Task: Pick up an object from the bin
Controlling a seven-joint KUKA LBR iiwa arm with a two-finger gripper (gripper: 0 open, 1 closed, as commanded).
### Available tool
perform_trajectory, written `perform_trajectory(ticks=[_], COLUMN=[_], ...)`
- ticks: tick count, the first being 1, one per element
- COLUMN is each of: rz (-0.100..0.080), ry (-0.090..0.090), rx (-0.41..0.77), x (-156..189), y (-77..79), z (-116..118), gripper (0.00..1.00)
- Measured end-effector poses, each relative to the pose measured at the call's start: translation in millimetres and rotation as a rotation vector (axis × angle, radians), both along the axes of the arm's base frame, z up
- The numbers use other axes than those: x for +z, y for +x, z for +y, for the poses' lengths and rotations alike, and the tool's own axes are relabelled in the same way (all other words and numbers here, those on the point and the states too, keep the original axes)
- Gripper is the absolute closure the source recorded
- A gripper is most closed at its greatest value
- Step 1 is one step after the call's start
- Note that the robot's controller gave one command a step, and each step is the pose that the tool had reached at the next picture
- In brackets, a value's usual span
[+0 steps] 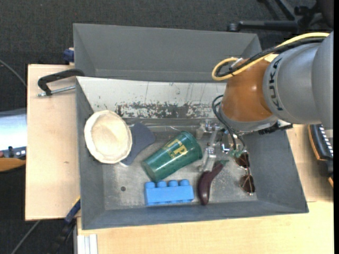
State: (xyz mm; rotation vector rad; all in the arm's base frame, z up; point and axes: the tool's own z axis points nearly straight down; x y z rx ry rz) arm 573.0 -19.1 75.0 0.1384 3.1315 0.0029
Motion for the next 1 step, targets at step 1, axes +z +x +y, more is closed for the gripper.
perform_trajectory(ticks=[1], rz=[-0.004], ry=[0.002], rx=[-0.037], x=[6.4], y=[3.6], z=[33.0], gripper=[0.0])
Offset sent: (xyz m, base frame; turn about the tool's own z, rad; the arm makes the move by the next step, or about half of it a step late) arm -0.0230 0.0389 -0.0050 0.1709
